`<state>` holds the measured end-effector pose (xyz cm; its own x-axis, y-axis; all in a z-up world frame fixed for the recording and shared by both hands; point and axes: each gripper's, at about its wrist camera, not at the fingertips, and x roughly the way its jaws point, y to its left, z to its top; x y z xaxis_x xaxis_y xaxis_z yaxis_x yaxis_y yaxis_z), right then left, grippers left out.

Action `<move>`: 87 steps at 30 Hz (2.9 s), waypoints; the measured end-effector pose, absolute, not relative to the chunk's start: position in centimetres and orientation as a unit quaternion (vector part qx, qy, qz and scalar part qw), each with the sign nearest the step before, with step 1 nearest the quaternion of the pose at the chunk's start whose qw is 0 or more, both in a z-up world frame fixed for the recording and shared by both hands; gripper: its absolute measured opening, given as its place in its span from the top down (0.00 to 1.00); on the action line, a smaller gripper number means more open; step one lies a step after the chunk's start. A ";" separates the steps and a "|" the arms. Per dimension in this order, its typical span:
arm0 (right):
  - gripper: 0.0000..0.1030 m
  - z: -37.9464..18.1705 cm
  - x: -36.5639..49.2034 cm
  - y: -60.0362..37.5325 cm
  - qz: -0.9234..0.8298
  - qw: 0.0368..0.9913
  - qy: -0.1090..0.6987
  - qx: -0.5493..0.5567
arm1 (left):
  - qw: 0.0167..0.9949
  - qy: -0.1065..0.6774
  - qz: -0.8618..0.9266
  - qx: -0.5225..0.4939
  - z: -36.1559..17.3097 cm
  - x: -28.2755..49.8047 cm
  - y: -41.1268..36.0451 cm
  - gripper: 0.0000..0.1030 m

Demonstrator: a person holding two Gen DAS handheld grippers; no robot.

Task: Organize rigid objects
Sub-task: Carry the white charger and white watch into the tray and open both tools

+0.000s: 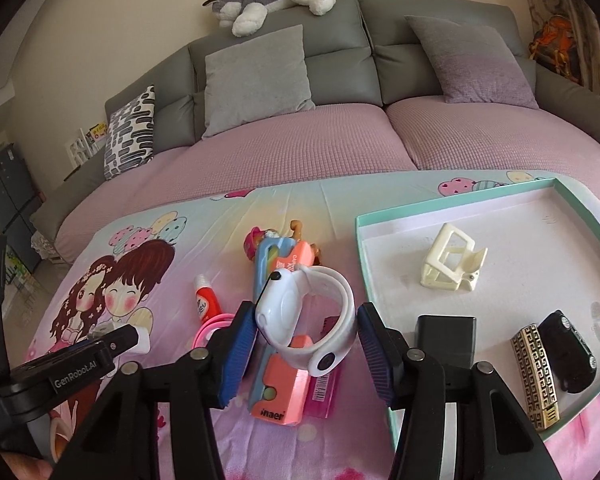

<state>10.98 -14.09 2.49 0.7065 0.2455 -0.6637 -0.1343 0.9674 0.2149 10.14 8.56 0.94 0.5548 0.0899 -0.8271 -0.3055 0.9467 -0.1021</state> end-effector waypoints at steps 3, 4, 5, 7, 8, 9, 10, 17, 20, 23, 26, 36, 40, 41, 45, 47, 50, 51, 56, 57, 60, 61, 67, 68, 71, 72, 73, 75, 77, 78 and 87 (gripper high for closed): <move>0.47 2.6 11.2 -15.9 0.089 0.921 0.367 0.091 | 0.875 0.460 0.105 -0.103 1.1 10.4 7.4 0.58; 0.47 2.7 11.2 -16.4 0.085 0.922 0.365 0.097 | 0.877 0.459 0.104 -0.098 1.3 10.4 7.1 0.58; 0.47 2.9 11.2 -16.9 0.083 0.922 0.363 0.102 | 0.879 0.457 0.102 -0.093 1.5 10.5 6.8 0.58; 0.47 3.1 11.2 -17.8 0.078 0.923 0.360 0.109 | 0.882 0.453 0.098 -0.087 2.0 10.4 6.2 0.58; 0.47 3.2 11.2 -18.1 0.075 0.924 0.358 0.110 | 0.884 0.450 0.096 -0.083 2.2 10.4 5.8 0.58; 0.47 3.3 11.1 -18.5 0.071 0.926 0.355 0.110 | 0.886 0.448 0.093 -0.080 2.5 10.4 5.5 0.58; 0.47 3.4 11.0 -18.9 0.065 0.928 0.351 0.108 | 0.887 0.446 0.091 -0.076 2.7 10.4 5.1 0.58; 0.47 3.8 11.0 -24.1 -0.018 0.936 0.332 0.117 | 0.898 0.435 0.053 -0.041 4.3 11.4 0.9 0.58; 0.47 3.4 11.0 -26.7 -0.063 0.933 0.334 0.120 | 0.903 0.428 0.020 -0.023 5.2 12.2 -1.9 0.58; 0.47 2.9 10.9 -28.9 -0.100 0.927 0.338 0.126 | 0.909 0.417 -0.009 0.003 6.0 13.0 -5.2 0.58; 0.47 2.9 10.7 -30.5 -0.123 0.923 0.339 0.132 | 0.910 0.412 -0.040 0.022 6.2 13.7 -8.3 0.58; 0.46 2.0 10.9 -31.9 -0.149 0.913 0.359 0.121 | 0.892 0.436 -0.109 0.045 3.9 16.5 -16.0 0.57; 0.46 1.8 10.9 -32.2 -0.149 0.911 0.363 0.126 | 0.886 0.446 -0.122 0.045 2.8 16.8 -17.4 0.57; 0.46 1.8 10.9 -32.2 -0.148 0.911 0.364 0.126 | 0.884 0.448 -0.123 0.044 2.5 16.8 -17.6 0.57; 0.45 1.7 11.0 -32.1 -0.148 0.910 0.367 0.124 | 0.881 0.453 -0.127 0.046 1.6 16.2 -17.9 0.57; 0.45 1.6 11.0 -32.2 -0.146 0.909 0.369 0.127 | 0.879 0.457 -0.129 0.043 1.4 16.0 -17.8 0.57; 0.45 1.6 11.0 -32.1 -0.146 0.908 0.372 0.126 | 0.884 0.449 -0.123 0.041 1.9 15.7 -17.3 0.53; 0.45 1.6 11.0 -32.1 -0.145 0.908 0.373 0.126 | 0.886 0.445 -0.123 0.040 2.1 15.6 -17.2 0.51; 0.29 1.6 11.1 -31.8 -0.133 0.909 0.374 0.128 | 0.890 0.442 -0.105 0.026 2.8 15.7 -15.5 0.36; 0.28 1.6 11.1 -31.7 -0.131 0.909 0.374 0.127 | 0.891 0.442 -0.096 0.023 2.8 15.7 -15.0 0.31; 0.21 1.7 11.2 -31.5 -0.123 0.910 0.374 0.126 | 0.894 0.444 -0.060 0.010 2.8 16.0 -13.0 0.18; 0.17 1.7 11.2 -31.3 -0.121 0.911 0.375 0.125 | 0.894 0.445 -0.046 0.005 2.8 16.0 -12.2 0.12; 0.00 1.7 11.4 -30.2 -0.111 0.914 0.376 0.105 | 0.884 0.466 0.029 -0.039 1.7 16.4 -6.8 0.11; 0.00 1.8 11.4 -30.0 -0.110 0.914 0.376 0.103 | 0.881 0.469 0.040 -0.048 1.5 16.4 -6.0 0.11; 0.00 1.8 11.5 -29.2 -0.105 0.915 0.377 0.094 | 0.875 0.473 0.068 -0.074 0.9 16.2 -3.5 0.11; 0.00 1.8 11.6 -28.9 -0.104 0.916 0.377 0.090 | 0.874 0.473 0.074 -0.081 0.8 15.9 -2.8 0.10; 0.00 1.9 11.7 -28.6 -0.102 0.916 0.378 0.086 | 0.872 0.474 0.081 -0.086 0.7 15.8 -2.1 0.10; 0.00 2.0 11.7 -27.7 -0.093 0.918 0.377 0.079 | 0.870 0.473 0.095 -0.097 0.6 15.4 -0.6 0.10; 0.00 2.3 11.8 -26.5 -0.080 0.921 0.375 0.071 | 0.869 0.470 0.109 -0.108 0.7 15.0 0.8 0.10; 0.00 2.4 11.8 -25.8 -0.072 0.922 0.373 0.067 | 0.869 0.468 0.116 -0.112 0.8 14.8 1.4 0.10; 0.00 2.5 11.8 -19.0 0.003 0.927 0.374 0.018 | 0.869 0.442 0.175 -0.136 2.0 12.3 6.8 0.10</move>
